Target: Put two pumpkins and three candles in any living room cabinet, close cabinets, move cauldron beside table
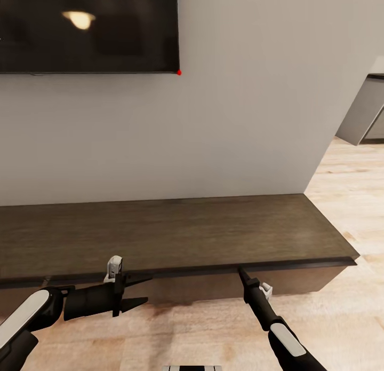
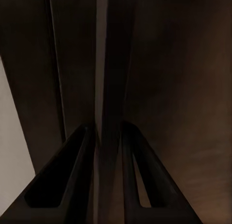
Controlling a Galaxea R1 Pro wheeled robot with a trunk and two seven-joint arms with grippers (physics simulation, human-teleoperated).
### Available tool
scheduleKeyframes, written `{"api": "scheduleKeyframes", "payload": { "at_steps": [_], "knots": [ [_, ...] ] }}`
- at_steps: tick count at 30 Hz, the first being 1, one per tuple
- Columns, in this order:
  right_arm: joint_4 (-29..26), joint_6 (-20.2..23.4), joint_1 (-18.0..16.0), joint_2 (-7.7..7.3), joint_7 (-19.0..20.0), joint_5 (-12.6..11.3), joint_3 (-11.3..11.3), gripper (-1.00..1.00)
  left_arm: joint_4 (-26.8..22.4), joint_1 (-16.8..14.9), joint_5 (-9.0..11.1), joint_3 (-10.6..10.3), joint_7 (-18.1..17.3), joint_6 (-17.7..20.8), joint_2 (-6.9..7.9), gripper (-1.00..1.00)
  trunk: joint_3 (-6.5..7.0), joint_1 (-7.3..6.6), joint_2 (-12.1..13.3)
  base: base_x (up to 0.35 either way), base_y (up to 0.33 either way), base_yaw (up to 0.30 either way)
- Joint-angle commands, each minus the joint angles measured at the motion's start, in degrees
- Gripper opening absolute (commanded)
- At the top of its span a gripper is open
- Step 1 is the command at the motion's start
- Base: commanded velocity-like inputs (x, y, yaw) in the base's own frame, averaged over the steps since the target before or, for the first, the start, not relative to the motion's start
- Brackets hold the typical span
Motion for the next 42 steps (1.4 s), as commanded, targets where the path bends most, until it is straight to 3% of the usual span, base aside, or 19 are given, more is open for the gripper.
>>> {"api": "scheduleKeyframes", "payload": {
  "at_steps": [1, 19, 42],
  "knots": [
    [0.0, 0.4, 0.0, -0.07, 0.2, -0.8, 0.2, -1.00, 0.0, 0.0, 0.6, -0.1, 0.5, 0.0, 0.03, 1.00, -0.04, -0.01, 0.0, -0.002, 0.000, 0.000],
    [0.0, 0.4, 0.0, 0.01, 0.2, -0.8, 0.2, -1.00, 0.0, 0.0, 0.6, 0.0, 0.5, 0.0, 0.07, 1.00, -0.04, -0.01, 0.0, -0.063, 0.000, 0.000],
    [0.0, 0.4, 0.0, 0.01, 0.1, -0.7, 0.2, -1.00, 0.0, 0.0, 0.6, -0.1, 0.5, 0.0, 0.04, 1.00, -0.04, -0.01, 0.0, -0.189, 0.000, 0.000]
  ]
}}
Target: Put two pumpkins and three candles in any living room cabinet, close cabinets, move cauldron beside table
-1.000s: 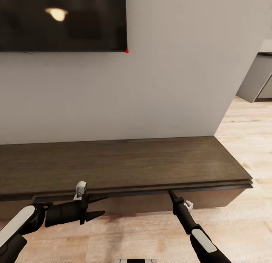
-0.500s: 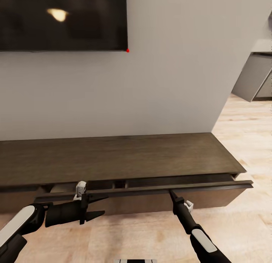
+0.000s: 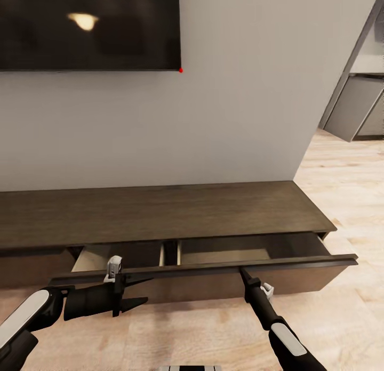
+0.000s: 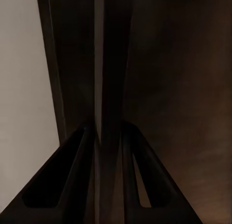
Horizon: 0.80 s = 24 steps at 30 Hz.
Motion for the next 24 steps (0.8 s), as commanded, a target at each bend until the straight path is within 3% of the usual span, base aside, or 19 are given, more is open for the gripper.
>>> {"api": "scheduleKeyframes", "payload": {
  "at_steps": [1, 24],
  "knots": [
    [0.0, 0.4, 0.0, -0.02, 0.4, 0.1, 1.0, -1.00, 0.0, -0.1, 0.6, -0.1, 0.5, 0.0, 0.03, 1.00, -0.05, -0.02, 0.0, -0.029, 0.000, 0.000],
    [0.0, -0.3, 0.0, -0.02, 0.4, 0.1, 1.0, -1.00, 0.0, -0.1, 0.6, -0.1, 0.5, 0.0, 0.03, 1.00, -0.05, -0.02, 0.0, -0.085, 0.000, 0.000]
  ]
}}
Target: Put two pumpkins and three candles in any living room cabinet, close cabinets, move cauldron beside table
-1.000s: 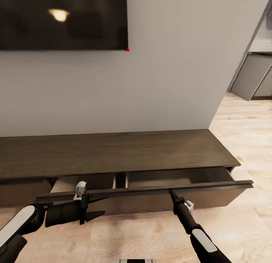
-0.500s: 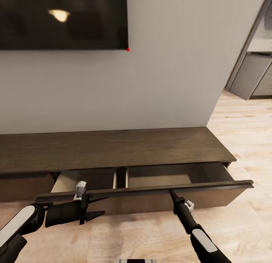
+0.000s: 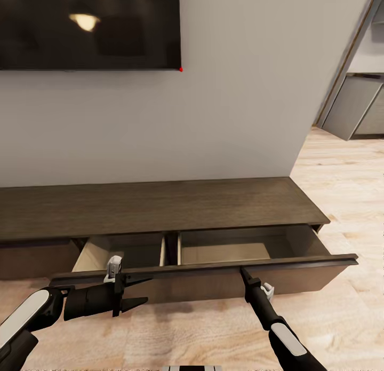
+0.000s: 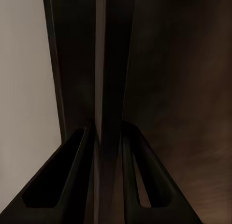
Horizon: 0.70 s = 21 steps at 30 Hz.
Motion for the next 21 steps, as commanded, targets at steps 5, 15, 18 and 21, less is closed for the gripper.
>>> {"api": "scheduleKeyframes", "payload": {
  "at_steps": [5, 15, 18, 21],
  "knots": [
    [0.0, 0.4, 0.0, -0.02, 0.4, 0.0, 1.0, -1.00, 0.0, -0.1, 0.6, 0.0, 0.5, 0.0, 0.06, 1.00, -0.05, -0.03, 0.0, -0.073, 0.000, 0.000],
    [0.0, 0.4, 0.0, -0.02, 0.4, 0.0, 1.0, -1.00, 0.0, -0.1, 0.6, 0.0, 0.5, 0.0, 0.05, 1.00, -0.05, -0.03, 0.0, -0.061, 0.000, 0.000],
    [0.0, 0.4, 0.0, -0.02, 0.4, 0.0, 1.0, -1.00, 0.0, -0.1, 0.6, 0.0, 0.5, 0.0, 0.05, 1.00, -0.05, -0.03, 0.0, -0.019, 0.000, 0.000],
    [0.1, 0.4, 0.0, -0.02, 0.4, 0.0, 1.0, -1.00, 0.0, -0.1, 0.6, 0.0, 0.5, 0.0, 0.04, 1.00, -0.05, -0.03, 0.0, -0.063, 0.000, 0.000]
  ]
}}
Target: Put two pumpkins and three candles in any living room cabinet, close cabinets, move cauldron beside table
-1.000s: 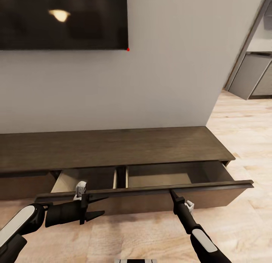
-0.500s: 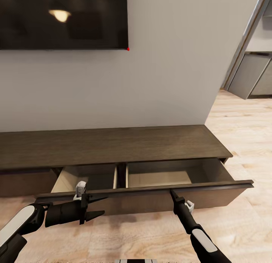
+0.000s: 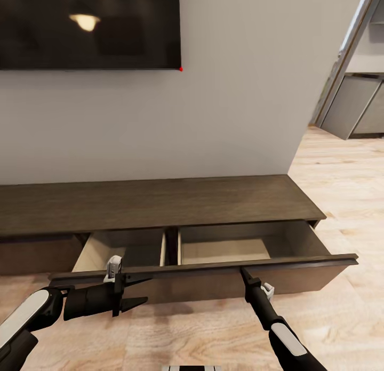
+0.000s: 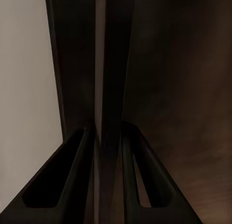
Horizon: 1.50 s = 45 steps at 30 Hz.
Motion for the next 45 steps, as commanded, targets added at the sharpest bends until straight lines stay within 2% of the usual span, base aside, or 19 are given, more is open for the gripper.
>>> {"api": "scheduleKeyframes", "payload": {
  "at_steps": [1, 13, 45],
  "knots": [
    [0.1, 0.4, 0.0, -0.02, 0.4, 0.1, 1.0, -1.00, 0.0, -0.1, 0.6, -0.1, 0.5, 0.0, 0.04, 1.00, -0.05, -0.02, 0.0, -0.107, 0.000, 0.000],
    [0.0, 0.5, 0.0, -0.02, 0.2, 0.1, 1.0, -1.00, 0.0, -0.1, 0.6, -0.1, 0.5, 0.0, 0.01, 1.00, -0.05, -0.02, 0.0, -0.123, 0.000, 0.000],
    [0.0, 0.3, 0.0, -0.02, 0.2, 0.1, 1.0, -1.00, 0.0, -0.1, 0.6, -0.1, 0.5, 0.0, 0.01, 1.00, -0.05, -0.02, 0.0, -0.034, 0.000, 0.000]
  ]
}}
